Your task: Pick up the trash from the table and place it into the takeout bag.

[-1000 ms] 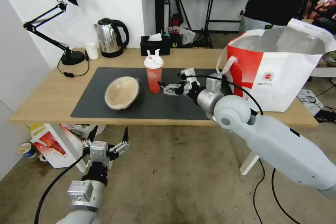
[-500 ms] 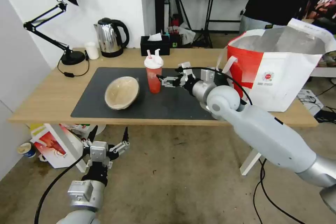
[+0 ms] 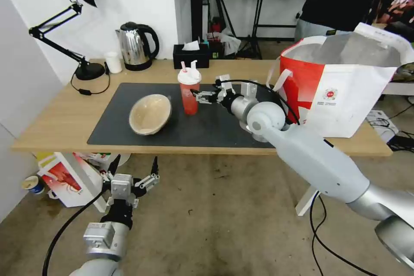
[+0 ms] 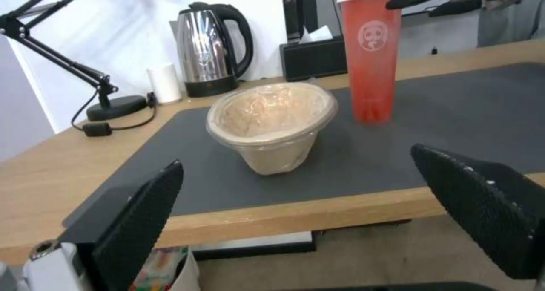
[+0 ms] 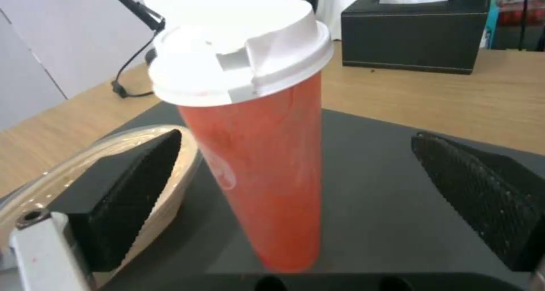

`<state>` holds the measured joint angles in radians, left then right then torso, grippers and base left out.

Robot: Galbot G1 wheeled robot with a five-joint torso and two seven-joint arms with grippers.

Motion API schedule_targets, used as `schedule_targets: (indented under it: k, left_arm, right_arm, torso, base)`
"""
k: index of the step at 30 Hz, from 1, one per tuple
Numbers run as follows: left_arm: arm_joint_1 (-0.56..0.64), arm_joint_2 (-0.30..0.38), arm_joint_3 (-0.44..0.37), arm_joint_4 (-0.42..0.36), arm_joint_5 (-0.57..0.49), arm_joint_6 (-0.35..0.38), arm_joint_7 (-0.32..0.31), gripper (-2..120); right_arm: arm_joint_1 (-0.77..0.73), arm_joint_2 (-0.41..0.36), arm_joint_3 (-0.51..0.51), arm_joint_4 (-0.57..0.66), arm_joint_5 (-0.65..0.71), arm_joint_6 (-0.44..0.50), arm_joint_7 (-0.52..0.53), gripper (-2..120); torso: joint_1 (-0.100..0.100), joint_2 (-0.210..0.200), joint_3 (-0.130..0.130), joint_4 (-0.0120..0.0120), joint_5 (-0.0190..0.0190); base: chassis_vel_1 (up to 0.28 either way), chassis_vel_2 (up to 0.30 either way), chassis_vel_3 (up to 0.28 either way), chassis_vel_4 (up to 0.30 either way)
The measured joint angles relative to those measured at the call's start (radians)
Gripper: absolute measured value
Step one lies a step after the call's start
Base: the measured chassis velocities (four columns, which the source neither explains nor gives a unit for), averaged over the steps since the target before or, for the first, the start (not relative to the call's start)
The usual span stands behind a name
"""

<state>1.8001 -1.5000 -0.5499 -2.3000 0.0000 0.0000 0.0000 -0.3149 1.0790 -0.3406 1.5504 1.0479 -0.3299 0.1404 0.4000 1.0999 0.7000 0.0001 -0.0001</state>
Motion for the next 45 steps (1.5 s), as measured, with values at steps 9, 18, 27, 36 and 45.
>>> schedule_targets:
  k: [9, 18, 27, 36, 45]
  left_arm:
    - [0.000, 0.000, 0.000, 0.000, 0.000, 0.000, 0.000, 100]
    - [0.000, 0.000, 0.000, 0.000, 0.000, 0.000, 0.000, 100]
    - [0.000, 0.000, 0.000, 0.000, 0.000, 0.000, 0.000, 100]
    - [0.000, 0.000, 0.000, 0.000, 0.000, 0.000, 0.000, 100]
    - [0.000, 0.000, 0.000, 0.000, 0.000, 0.000, 0.000, 100]
  right_arm:
    - [0.012, 0.025, -0.002, -0.041, -0.009, 0.001, -0.022, 100]
    - [0.020, 0.024, -0.020, -0.030, -0.013, -0.005, -0.032, 100]
    - [0.030, 0.034, -0.044, -0.016, -0.013, -0.014, -0.031, 100]
    - [0.056, 0.048, -0.061, -0.050, -0.013, -0.015, -0.034, 100]
    - [0.073, 0.057, -0.062, -0.091, -0.018, -0.011, -0.043, 100]
  torso:
    - [0.000, 0.000, 0.000, -0.0001, 0.0001]
    - [0.000, 0.000, 0.000, -0.0001, 0.0000]
    - [0.000, 0.000, 0.000, -0.0001, 0.0001]
    - [0.000, 0.000, 0.000, -0.0001, 0.0002]
    - [0.000, 0.000, 0.000, -0.0002, 0.0002]
  base:
    - [0.000, 0.000, 0.000, 0.000]
    - [0.000, 0.000, 0.000, 0.000]
    - [0.000, 0.000, 0.000, 0.000]
    - [0.000, 0.000, 0.000, 0.000]
    - [0.000, 0.000, 0.000, 0.000]
